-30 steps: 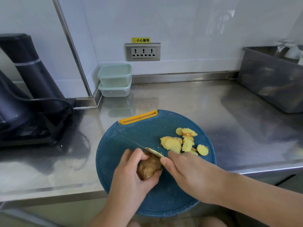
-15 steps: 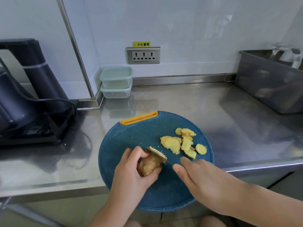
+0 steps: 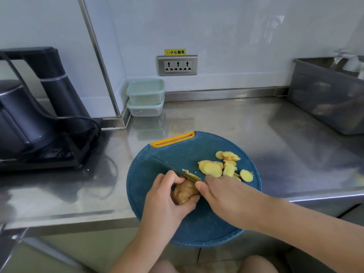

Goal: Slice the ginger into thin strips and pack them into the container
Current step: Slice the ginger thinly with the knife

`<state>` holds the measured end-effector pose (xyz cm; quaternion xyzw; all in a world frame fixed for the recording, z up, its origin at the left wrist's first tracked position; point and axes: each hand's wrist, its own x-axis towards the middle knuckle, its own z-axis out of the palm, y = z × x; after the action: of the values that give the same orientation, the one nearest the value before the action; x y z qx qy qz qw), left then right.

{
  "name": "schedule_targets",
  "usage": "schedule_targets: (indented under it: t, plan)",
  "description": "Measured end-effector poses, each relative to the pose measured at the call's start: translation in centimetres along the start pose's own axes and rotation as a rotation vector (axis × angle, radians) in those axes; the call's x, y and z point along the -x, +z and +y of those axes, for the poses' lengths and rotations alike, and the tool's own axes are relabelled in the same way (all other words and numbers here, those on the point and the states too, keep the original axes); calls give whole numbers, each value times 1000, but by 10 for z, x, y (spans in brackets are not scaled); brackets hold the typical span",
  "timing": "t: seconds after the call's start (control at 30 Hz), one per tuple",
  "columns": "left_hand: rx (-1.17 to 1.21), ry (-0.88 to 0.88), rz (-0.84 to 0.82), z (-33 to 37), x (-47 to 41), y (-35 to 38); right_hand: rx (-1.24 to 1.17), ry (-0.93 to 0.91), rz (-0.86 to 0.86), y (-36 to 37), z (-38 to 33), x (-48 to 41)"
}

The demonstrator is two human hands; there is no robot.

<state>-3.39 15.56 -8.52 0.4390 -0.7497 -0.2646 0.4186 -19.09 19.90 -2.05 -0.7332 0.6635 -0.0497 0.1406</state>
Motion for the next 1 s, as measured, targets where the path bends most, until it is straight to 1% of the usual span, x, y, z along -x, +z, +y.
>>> schedule_targets:
  t: [0.2,0.43,0.67,0.8,0.9,1.0]
  plan:
    - [-9,-28,-4,1,2,0,-34,134,-132,-12,15,39]
    - [-51,-9,4,4,2,2,10,112,-156,-14,15,36]
    - [-76,43,36,0,4,5,46,101,-218,-17,13,32]
    - [-86,56,34,0,4,6,-1,73,-176,-13,13,22]
    - [-89,64,34,-1,3,7,-48,48,-124,-7,14,-1]
    - [-97,67,16,0,3,5,-87,31,-111,-6,9,-25]
